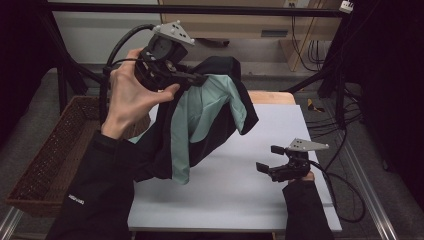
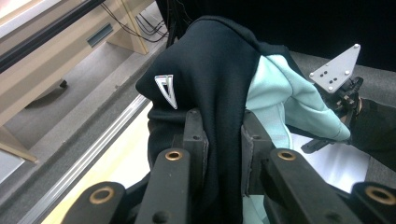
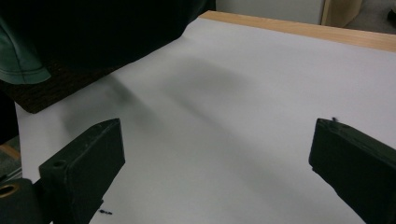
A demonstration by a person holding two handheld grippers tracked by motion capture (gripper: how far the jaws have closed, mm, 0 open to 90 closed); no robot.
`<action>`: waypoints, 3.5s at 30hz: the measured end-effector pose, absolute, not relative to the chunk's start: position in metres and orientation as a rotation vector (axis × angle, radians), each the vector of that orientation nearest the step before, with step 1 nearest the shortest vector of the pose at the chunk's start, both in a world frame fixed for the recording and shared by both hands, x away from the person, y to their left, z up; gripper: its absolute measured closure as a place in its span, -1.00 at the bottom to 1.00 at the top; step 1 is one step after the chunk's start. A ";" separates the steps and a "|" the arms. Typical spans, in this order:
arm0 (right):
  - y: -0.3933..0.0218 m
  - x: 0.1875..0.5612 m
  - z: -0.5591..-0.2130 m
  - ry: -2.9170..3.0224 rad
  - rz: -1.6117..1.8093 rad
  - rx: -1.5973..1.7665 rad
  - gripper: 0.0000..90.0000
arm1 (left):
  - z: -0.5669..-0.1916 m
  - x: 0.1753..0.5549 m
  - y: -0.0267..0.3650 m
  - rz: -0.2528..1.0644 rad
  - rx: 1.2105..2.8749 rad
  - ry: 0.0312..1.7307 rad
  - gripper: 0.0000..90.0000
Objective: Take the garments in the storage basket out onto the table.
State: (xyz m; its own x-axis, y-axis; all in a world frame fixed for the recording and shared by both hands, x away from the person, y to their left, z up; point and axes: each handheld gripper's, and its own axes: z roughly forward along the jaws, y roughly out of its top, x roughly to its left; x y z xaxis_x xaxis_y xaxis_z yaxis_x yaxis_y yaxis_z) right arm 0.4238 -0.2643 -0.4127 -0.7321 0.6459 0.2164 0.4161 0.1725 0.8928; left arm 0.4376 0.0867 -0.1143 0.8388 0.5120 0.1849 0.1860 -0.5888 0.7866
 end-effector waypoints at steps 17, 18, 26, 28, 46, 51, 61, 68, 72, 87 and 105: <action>-0.265 0.424 -0.413 2.232 1.589 1.031 -0.92 | -0.152 0.458 0.069 0.435 2.217 0.519 0.69; -0.265 0.423 -0.412 2.231 1.589 1.033 -0.92 | -0.154 0.459 0.069 0.437 2.218 0.521 0.69; -0.265 0.424 -0.413 2.233 1.587 1.032 -0.92 | -0.173 0.466 0.065 0.402 2.227 0.525 0.68; -0.265 0.423 -0.413 2.234 1.587 1.033 -0.92 | -0.178 0.467 0.065 0.398 2.230 0.525 0.68; -0.264 0.424 -0.413 2.237 1.579 1.031 -0.92 | -0.227 0.479 0.066 0.366 2.236 0.559 0.64; -0.264 0.424 -0.414 2.238 1.578 1.030 -0.92 | -0.238 0.481 0.067 0.358 2.251 0.571 0.63; -0.264 0.424 -0.414 2.239 1.576 1.030 -0.92 | -0.264 0.486 0.068 0.337 2.286 0.596 0.62; -0.264 0.424 -0.414 2.240 1.576 1.031 -0.92 | -0.285 0.488 0.070 0.318 2.300 0.608 0.60; -0.263 0.424 -0.414 2.240 1.574 1.031 -0.92 | -0.299 0.489 0.071 0.302 2.310 0.614 0.59; -0.263 0.424 -0.415 2.241 1.573 1.030 -0.92 | -0.343 0.491 0.075 0.286 2.324 0.624 0.19; -0.263 0.424 -0.415 2.243 1.568 1.034 -0.92 | -0.334 0.476 0.104 0.327 2.179 0.662 -0.85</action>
State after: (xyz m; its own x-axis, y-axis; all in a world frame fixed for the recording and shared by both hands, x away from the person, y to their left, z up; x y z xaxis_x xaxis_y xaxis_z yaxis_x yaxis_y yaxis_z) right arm 0.4244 -0.2631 -0.4148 -0.7298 0.6505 0.2104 0.4211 0.1854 0.8878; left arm 0.4756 0.1037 -0.3337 0.8283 0.5602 0.0097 0.3486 -0.5289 0.7738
